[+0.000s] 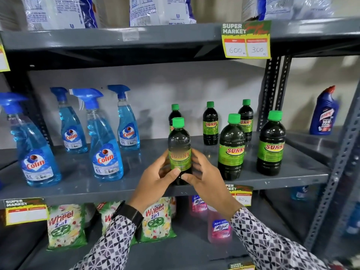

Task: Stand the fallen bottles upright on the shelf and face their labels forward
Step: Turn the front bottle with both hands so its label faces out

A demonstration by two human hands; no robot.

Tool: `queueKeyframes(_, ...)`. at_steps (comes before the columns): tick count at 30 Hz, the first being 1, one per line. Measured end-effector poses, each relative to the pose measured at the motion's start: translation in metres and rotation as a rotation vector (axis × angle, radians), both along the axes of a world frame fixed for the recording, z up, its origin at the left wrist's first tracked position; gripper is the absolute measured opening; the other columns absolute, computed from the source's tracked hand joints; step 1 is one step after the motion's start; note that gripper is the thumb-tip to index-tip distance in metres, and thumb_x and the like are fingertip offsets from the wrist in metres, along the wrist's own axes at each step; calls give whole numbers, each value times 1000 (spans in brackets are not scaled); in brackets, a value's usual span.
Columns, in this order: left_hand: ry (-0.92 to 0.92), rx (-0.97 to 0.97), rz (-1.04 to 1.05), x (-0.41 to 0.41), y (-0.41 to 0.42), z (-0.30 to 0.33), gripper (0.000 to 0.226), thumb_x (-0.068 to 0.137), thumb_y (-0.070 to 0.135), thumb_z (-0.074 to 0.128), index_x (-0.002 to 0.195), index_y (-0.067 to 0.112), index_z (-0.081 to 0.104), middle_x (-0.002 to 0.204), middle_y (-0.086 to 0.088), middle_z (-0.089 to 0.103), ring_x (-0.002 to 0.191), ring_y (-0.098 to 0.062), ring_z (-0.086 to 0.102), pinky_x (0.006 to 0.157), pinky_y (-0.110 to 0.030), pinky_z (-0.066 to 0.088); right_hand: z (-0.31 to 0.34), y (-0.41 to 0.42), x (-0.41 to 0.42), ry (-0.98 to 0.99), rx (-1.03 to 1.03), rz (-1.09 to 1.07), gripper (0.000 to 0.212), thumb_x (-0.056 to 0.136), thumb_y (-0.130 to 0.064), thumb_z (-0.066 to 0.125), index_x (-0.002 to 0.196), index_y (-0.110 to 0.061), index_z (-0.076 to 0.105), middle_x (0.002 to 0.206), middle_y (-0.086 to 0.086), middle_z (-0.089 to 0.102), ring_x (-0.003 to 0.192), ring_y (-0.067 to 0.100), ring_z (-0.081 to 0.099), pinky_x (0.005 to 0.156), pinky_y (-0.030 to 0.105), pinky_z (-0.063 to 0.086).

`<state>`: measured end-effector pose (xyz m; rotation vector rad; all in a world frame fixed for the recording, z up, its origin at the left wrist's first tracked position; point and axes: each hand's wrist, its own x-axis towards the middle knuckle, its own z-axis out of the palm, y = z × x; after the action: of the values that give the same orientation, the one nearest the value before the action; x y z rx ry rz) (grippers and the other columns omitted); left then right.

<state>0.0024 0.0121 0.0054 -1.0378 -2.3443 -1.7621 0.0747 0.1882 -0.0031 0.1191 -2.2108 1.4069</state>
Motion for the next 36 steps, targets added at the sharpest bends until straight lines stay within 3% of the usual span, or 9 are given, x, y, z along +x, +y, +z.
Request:
queueKeyframes(3,12,141,180,21,-2,-1,62,95,33,69,152,34,44,138,17,63,123,2,61,101,-21,50,-5,11,21,43,-6,-70,71,99,-11,75,160,-26,43,141,-20,59,131,-6,58,106,14,51)
queueKeyframes(7,72,385,433,59,9,-3,33,97,25,65,129,32,66,113,8,75,101,-12,72,91,-43,60,-10,41,49,301,27,-347,42,97,-4,74,134,-23,67,117,-10,71,107,3,70,86,12,56)
queueKeyframes(11,138,211,242,94,60,4,29,98,22,65,124,31,70,104,11,78,93,-4,74,80,-22,60,-8,79,60,375,41,-527,46,93,2,77,132,-17,61,121,3,63,109,9,64,89,6,48)
queueKeyframes(14,174,36,75,86,104,7,56,97,28,64,150,35,47,139,11,63,124,5,60,101,-19,50,-5,104,55,197,-47,-390,68,91,1,80,150,-15,51,140,-2,57,125,11,59,100,19,54)
queueKeyframes(17,55,-19,42,57,125,9,78,88,47,64,155,45,25,157,10,47,143,-4,45,120,-40,39,3,123,49,45,-56,-182,81,89,2,82,158,-19,43,142,-18,56,121,-15,57,94,2,48)
queueKeyframes(19,-16,-49,-19,44,131,9,79,87,45,67,155,48,26,153,13,52,139,-3,49,118,-43,40,5,132,43,9,-22,-126,80,88,3,82,154,-24,45,135,-26,58,116,-21,59,99,10,51)
queueKeyframes(22,-8,-50,-57,40,137,8,70,95,25,69,148,50,32,136,27,58,121,20,53,105,-19,43,3,137,38,7,4,-130,72,89,0,82,142,-34,48,131,-10,69,118,4,69,104,34,59)
queueKeyframes(25,-8,-6,-66,44,145,9,68,96,16,67,143,47,29,131,29,55,114,29,50,90,0,40,1,141,38,49,-2,-137,70,89,0,81,144,-30,50,127,-13,68,117,8,70,101,30,59)
queueKeyframes(36,27,-5,-29,50,153,1,73,96,25,68,155,46,31,146,19,58,137,0,51,117,-34,40,-2,147,48,79,5,-113,73,91,1,80,146,-35,48,126,-30,61,112,-19,63,96,9,52)
